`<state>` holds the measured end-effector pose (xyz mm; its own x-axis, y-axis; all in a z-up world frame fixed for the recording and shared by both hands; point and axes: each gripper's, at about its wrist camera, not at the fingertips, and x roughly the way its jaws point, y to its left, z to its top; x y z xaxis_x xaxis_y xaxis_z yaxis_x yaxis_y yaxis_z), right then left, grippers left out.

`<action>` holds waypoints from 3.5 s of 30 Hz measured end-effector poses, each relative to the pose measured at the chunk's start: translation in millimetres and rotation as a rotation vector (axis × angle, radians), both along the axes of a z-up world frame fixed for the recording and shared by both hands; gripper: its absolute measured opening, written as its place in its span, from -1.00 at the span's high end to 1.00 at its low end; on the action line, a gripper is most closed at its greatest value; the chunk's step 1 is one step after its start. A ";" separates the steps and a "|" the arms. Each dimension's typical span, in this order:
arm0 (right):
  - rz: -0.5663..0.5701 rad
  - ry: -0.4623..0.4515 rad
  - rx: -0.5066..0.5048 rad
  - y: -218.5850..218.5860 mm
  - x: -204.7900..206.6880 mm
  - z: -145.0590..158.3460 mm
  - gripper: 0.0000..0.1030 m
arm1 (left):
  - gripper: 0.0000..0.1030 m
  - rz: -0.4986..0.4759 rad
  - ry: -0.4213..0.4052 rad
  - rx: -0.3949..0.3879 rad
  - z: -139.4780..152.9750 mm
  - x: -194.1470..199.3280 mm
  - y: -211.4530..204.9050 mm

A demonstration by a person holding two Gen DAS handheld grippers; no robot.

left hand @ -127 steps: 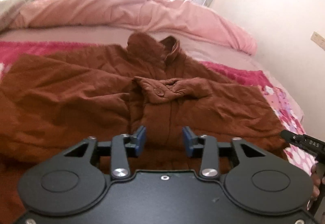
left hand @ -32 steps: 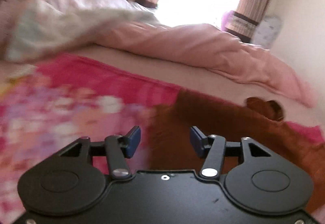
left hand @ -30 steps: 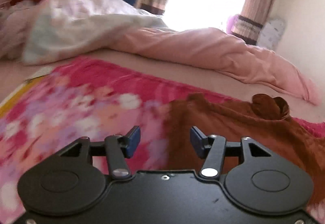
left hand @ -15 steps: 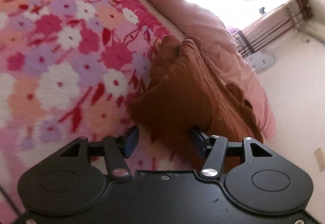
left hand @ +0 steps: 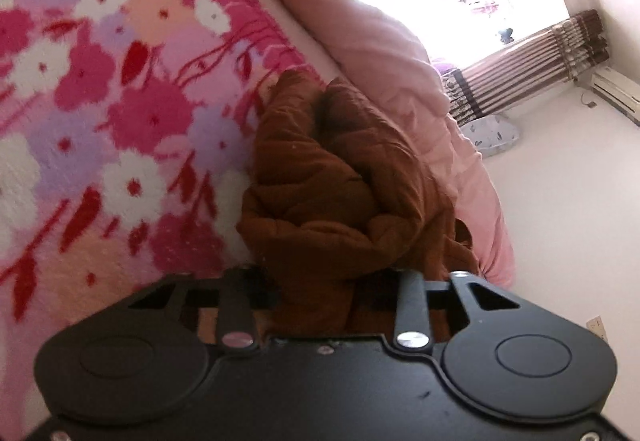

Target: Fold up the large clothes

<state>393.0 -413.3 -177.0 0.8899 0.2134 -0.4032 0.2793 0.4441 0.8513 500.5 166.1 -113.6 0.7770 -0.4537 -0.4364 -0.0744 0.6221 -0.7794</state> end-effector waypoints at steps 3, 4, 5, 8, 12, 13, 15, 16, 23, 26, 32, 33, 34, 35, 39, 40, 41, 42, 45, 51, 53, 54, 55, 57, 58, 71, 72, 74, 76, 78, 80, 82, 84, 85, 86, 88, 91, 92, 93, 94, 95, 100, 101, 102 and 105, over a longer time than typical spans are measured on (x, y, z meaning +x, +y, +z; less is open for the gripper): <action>0.001 -0.034 -0.004 1.7 -6.5 11.0 0.51 | 0.62 -0.005 -0.044 -0.006 18.8 -14.3 4.7; 0.003 -0.054 -0.006 1.9 -11.1 17.3 0.54 | 0.63 -0.009 -0.056 -0.011 25.8 -17.9 6.0; 0.007 -0.071 -0.004 1.7 -14.0 22.4 0.55 | 0.64 -0.017 -0.068 -0.013 32.6 -23.2 7.2; 0.032 -0.128 -0.032 3.3 -30.2 44.3 0.57 | 0.65 -0.047 -0.111 0.016 51.2 -46.1 7.4; 0.059 -0.158 -0.032 -1.8 -63.5 53.9 0.57 | 0.65 -0.090 -0.127 0.016 48.0 -96.2 11.8; 0.062 -0.155 -0.039 -2.3 -70.0 52.0 0.57 | 0.64 -0.101 -0.112 0.016 39.6 -107.8 12.4; 0.064 -0.126 -0.032 -6.7 -83.8 38.5 0.57 | 0.51 -0.111 -0.073 0.048 21.3 -121.1 10.8; 0.070 -0.103 -0.024 -8.8 -85.0 30.1 0.55 | 0.43 -0.112 -0.049 0.083 11.0 -124.4 9.6; 0.090 -0.003 0.048 -27.5 -84.6 -12.7 -0.20 | 0.01 -0.076 0.001 0.208 8.3 -144.5 44.7; 0.113 0.042 -0.082 -32.2 -89.4 11.3 -0.37 | -0.02 -0.050 -0.061 0.320 38.0 -147.8 51.0; 0.034 0.121 -0.483 -11.7 -67.4 64.1 -0.41 | -0.05 -0.073 -0.126 0.417 61.0 -83.1 22.5; -0.007 0.165 -0.527 -9.5 -61.1 71.1 -0.40 | -0.05 -0.078 -0.126 0.428 60.8 -73.3 17.8; -0.025 0.148 -0.557 -6.2 -56.5 78.3 -0.40 | -0.05 -0.079 -0.118 0.433 58.5 -59.0 12.7; -0.004 0.089 -0.576 -3.2 -51.7 84.5 -0.40 | -0.05 -0.084 -0.109 0.437 56.4 -47.6 8.9; 0.095 0.002 -0.605 2.1 -13.6 90.2 -0.42 | -0.05 -0.108 -0.055 0.443 43.2 -13.1 -8.0; 0.105 0.012 -0.618 1.3 -0.8 87.3 -0.42 | -0.05 -0.109 -0.052 0.441 40.4 -8.0 -11.4; 0.112 0.029 -0.625 -0.2 9.5 83.6 -0.42 | -0.03 -0.110 -0.054 0.438 38.9 -2.6 -14.8; 0.116 0.043 -0.627 -1.9 19.1 80.4 -0.42 | 0.01 -0.111 -0.062 0.435 40.1 -4.6 -17.4; 0.116 0.058 -0.602 -3.3 40.3 71.9 -0.40 | 0.24 -0.108 -0.073 0.440 43.3 -3.8 -23.1; 0.142 -0.019 -0.632 11.4 36.8 77.0 0.84 | 0.90 -0.073 -0.175 0.498 67.0 -16.5 -30.9; 0.116 -0.072 -0.636 11.1 27.4 90.8 0.87 | 0.90 -0.049 -0.223 0.465 80.7 -20.8 -24.9; 0.101 -0.096 -0.633 9.3 23.6 97.2 0.88 | 0.90 -0.043 -0.235 0.458 84.7 -19.9 -23.4; 0.080 -0.120 -0.628 6.4 20.6 104.3 0.88 | 0.90 -0.041 -0.244 0.458 88.4 -17.4 -22.9; 0.075 -0.134 -0.612 -1.1 23.6 112.0 0.88 | 0.90 -0.036 -0.247 0.481 89.6 -8.4 -25.7; 0.074 -0.125 -0.609 -4.3 28.2 112.8 0.88 | 0.90 -0.039 -0.236 0.483 86.2 -1.2 -26.6; 0.124 0.080 -0.571 -15.1 82.5 37.1 0.83 | 0.60 -0.090 0.001 0.514 11.2 56.2 -22.7; 0.126 0.076 -0.572 -15.6 81.4 37.9 0.77 | 0.46 -0.086 0.005 0.513 14.3 57.3 -20.7; 0.114 0.060 -0.574 -16.8 75.5 43.3 0.56 | 0.31 -0.062 0.009 0.505 30.0 49.6 -17.2; 0.077 0.038 -0.590 -15.6 63.5 56.1 0.20 | 0.30 -0.029 -0.047 0.545 53.6 28.6 -18.3; 0.047 -0.011 -0.645 -5.0 42.8 77.9 0.19 | 0.21 -0.020 -0.136 0.622 78.2 -0.4 -29.0; 0.056 -0.086 -0.709 16.7 20.4 100.9 0.18 | 0.20 -0.048 -0.207 0.651 93.8 -28.0 -45.5; 0.092 -0.166 -0.714 43.0 -0.2 115.3 0.19 | 0.19 -0.109 -0.257 0.632 98.7 -56.5 -68.1; 0.195 -0.232 -0.692 80.1 -16.2 119.3 0.38 | 0.19 -0.173 -0.281 0.592 91.3 -80.0 -91.6; 0.234 -0.253 -0.686 98.5 -22.0 116.8 0.49 | 0.19 -0.210 -0.294 0.569 84.5 -91.0 -105.7; 0.279 -0.264 -0.679 119.0 -27.5 111.3 0.55 | 0.18 -0.244 -0.301 0.558 76.6 -99.1 -119.4; 0.359 -0.268 -0.653 156.4 -33.5 95.1 0.64 | 0.18 -0.293 -0.301 0.563 59.4 -107.7 -146.3; 0.452 -0.246 -0.641 197.4 -32.6 67.7 0.67 | 0.18 -0.315 -0.257 0.578 36.7 -105.5 -160.3; 0.463 -0.229 -0.642 202.1 -31.1 61.4 0.67 | 0.17 -0.311 -0.252 0.583 33.4 -103.9 -158.1; 0.457 -0.217 -0.645 202.3 -30.2 56.9 0.67 | 0.17 -0.295 -0.243 0.591 30.4 -102.3 -151.6; 0.442 -0.206 -0.651 197.7 -30.1 54.0 0.67 | 0.17 -0.277 -0.229 0.597 28.9 -101.1 -143.0; 0.423 -0.194 -0.650 189.1 -30.6 54.2 0.67 | 0.17 -0.256 -0.222 0.601 28.4 -100.9 -132.1; 0.262 -0.130 -0.678 123.2 -41.1 60.0 0.65 | 0.17 -0.132 -0.192 0.629 31.5 -100.7 -69.7; 0.222 -0.111 -0.687 106.9 -45.3 60.7 0.65 | 0.17 -0.108 -0.183 0.630 32.2 -100.3 -60.0; 0.186 -0.095 -0.692 93.9 -49.5 59.4 0.65 | 0.17 -0.087 -0.177 0.639 32.6 -99.6 -52.4; 0.076 -0.045 -0.720 59.6 -56.2 56.9 0.64 | 0.16 -0.062 -0.161 0.629 31.3 -98.7 -38.9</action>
<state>336.8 -353.7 -120.0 0.9020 -0.0291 -0.4309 0.1970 0.9156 0.3506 401.8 127.2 -82.2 0.8352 -0.1959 -0.5139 0.0638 0.9626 -0.2633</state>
